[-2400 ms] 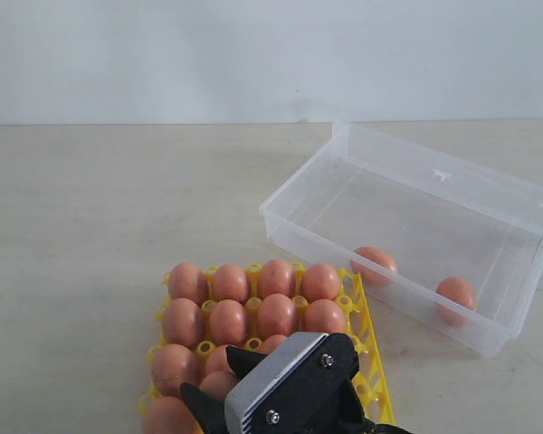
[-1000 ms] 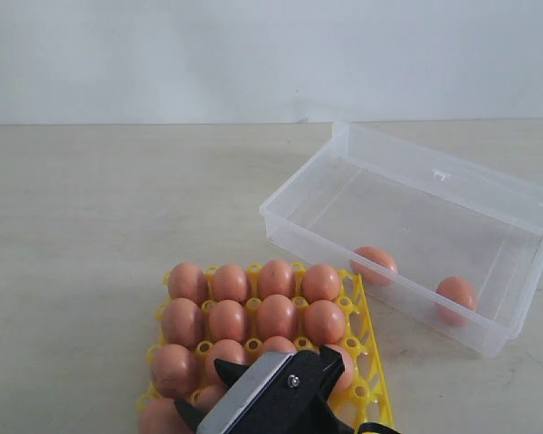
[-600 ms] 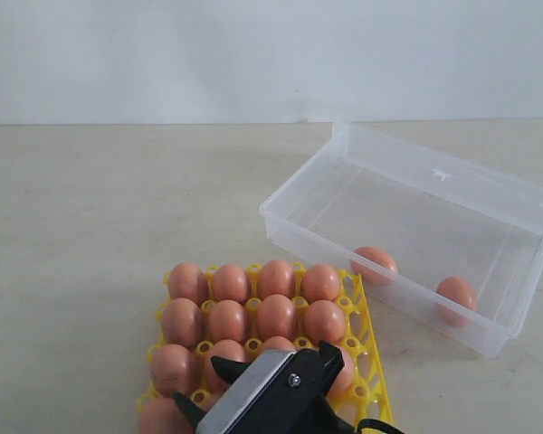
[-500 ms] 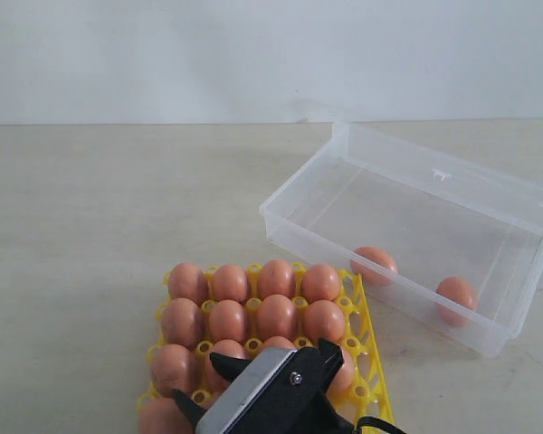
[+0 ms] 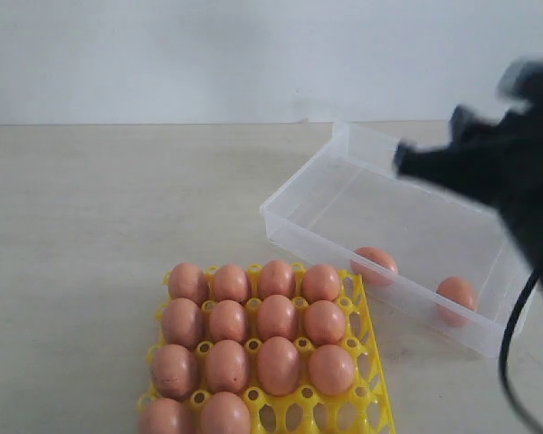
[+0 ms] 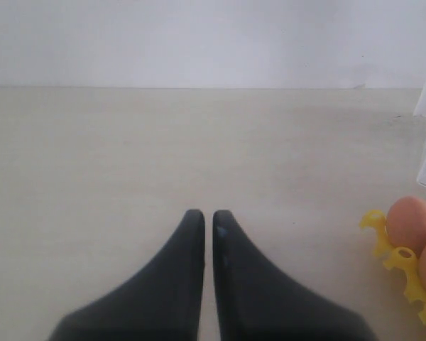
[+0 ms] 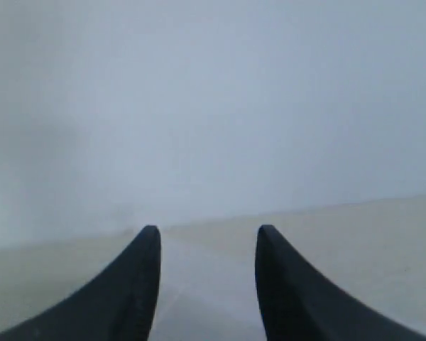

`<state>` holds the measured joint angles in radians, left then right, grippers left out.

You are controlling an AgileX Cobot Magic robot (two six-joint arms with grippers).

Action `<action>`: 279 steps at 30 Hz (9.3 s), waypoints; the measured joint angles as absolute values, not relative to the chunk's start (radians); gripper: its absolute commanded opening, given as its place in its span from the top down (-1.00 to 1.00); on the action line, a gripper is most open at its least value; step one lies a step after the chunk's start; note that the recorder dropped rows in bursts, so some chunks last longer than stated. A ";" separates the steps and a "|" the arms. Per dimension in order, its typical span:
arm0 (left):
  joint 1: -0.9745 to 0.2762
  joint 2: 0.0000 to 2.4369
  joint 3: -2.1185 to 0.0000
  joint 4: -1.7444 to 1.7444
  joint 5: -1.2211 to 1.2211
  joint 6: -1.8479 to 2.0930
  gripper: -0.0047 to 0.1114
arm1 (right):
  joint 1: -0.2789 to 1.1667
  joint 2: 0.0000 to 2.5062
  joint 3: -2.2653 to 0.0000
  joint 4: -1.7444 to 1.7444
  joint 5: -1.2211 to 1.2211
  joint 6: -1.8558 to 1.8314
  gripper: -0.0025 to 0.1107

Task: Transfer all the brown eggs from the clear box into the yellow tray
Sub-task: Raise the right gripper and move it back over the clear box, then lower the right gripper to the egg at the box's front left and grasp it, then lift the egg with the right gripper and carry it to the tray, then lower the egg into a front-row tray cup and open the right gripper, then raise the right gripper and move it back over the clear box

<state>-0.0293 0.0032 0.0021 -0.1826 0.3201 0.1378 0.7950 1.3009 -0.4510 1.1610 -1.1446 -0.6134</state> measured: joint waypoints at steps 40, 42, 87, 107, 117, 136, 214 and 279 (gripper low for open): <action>-0.029 0.003 0.002 -0.183 0.320 0.138 0.85 | 0.079 1.967 -1.293 0.451 0.830 -0.730 0.20; -0.029 0.003 0.002 -0.183 0.320 0.138 0.85 | 0.079 1.967 -1.293 0.456 0.841 -0.750 0.04; -0.029 0.003 0.002 -0.183 0.320 0.138 0.85 | 0.079 2.081 -1.305 0.552 0.913 -0.836 0.32; -0.029 0.003 0.002 -0.183 0.320 0.138 0.85 | 0.081 1.950 -1.280 0.522 0.481 -0.668 0.96; -0.029 0.003 0.002 -0.183 0.320 0.138 0.85 | 0.081 1.636 -1.092 0.621 -0.203 -0.582 0.96; -0.029 0.003 0.002 -0.183 0.320 0.138 0.85 | 0.112 1.444 -0.969 -0.721 -0.743 0.768 0.96; -0.029 0.003 0.002 -0.183 0.320 0.138 0.85 | 0.719 1.844 -0.306 -0.392 -1.031 0.337 0.65; -0.029 0.003 0.002 -0.183 0.320 0.138 0.85 | -0.010 1.700 -1.447 0.239 1.198 -0.430 0.38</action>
<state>-0.0293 0.0032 0.0021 -0.1826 0.3201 0.1378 -0.0104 1.7001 -1.4474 0.2389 1.1984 -0.4299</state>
